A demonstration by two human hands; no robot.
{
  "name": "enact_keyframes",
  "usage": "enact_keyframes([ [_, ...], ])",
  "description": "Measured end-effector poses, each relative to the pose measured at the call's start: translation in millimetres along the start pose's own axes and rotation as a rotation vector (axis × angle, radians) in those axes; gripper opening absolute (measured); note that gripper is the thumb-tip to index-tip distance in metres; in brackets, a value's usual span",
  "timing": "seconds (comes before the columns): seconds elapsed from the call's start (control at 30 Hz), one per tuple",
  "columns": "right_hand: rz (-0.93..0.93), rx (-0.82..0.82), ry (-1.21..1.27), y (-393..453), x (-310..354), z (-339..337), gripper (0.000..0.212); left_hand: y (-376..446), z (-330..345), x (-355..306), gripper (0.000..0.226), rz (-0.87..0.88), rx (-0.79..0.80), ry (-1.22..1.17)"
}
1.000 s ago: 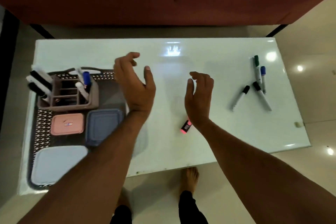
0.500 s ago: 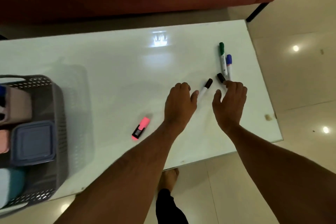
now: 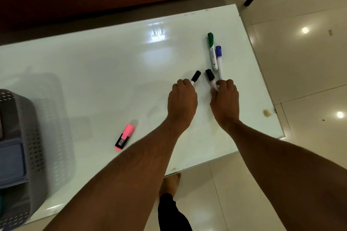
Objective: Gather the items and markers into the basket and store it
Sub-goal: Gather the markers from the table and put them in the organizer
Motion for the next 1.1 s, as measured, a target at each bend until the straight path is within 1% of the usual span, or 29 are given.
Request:
enact_keyframes([
  [0.07, -0.002, 0.008, 0.067, -3, 3, -1, 0.013, 5, -1, 1, 0.016, -0.064, -0.028, -0.068],
  [0.13, 0.026, -0.013, 0.148, -2, 6, -5, 0.010, 13, -4, 1, 0.023, -0.175, -0.020, -0.145],
  [0.2, 0.094, -0.047, 0.239, 5, 5, -9, 0.010, 22, -6, 2, 0.024, -0.274, -0.012, -0.214],
  [0.27, 0.157, -0.082, 0.301, 17, 3, -9, 0.014, 32, -4, 1, 0.023, -0.313, 0.007, -0.252],
  [0.37, 0.230, -0.113, 0.322, 39, -1, -6, 0.020, 49, -1, -6, 0.023, -0.308, 0.060, -0.257],
  [0.47, 0.235, -0.126, 0.260, 55, -4, 1, 0.027, 66, 0, -14, 0.023, -0.355, 0.081, -0.278],
  [0.6, 0.242, -0.111, 0.185, 73, -8, 9, 0.027, 88, 4, -31, 0.025, -0.389, 0.103, -0.314],
  [0.7, 0.258, -0.055, 0.178, 85, -9, 14, 0.029, 106, 10, -44, 0.029, -0.394, 0.113, -0.337],
  [0.8, 0.231, -0.055, 0.154, 89, -10, 17, 0.025, 120, 16, -54, 0.032, -0.403, 0.116, -0.351],
  [0.87, 0.244, -0.072, 0.156, 92, -14, 18, 0.023, 128, 20, -62, 0.036, -0.393, 0.103, -0.333],
  [0.97, 0.258, -0.079, 0.156, 89, -12, 18, 0.026, 130, 23, -69, 0.043, -0.334, 0.077, -0.257],
  [1.1, 0.244, -0.093, 0.152, 90, -15, 22, 0.025, 133, 30, -77, 0.039, -0.297, 0.070, -0.206],
])
Point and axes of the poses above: each hand's wrist, its own y-axis towards the middle knuckle, its own z-axis out of the palm, x = y × z, the point moved 3 cm from there along y, towards the middle knuckle, and after that the axes turned 9 degrees about -x, right-handed, at the moved point
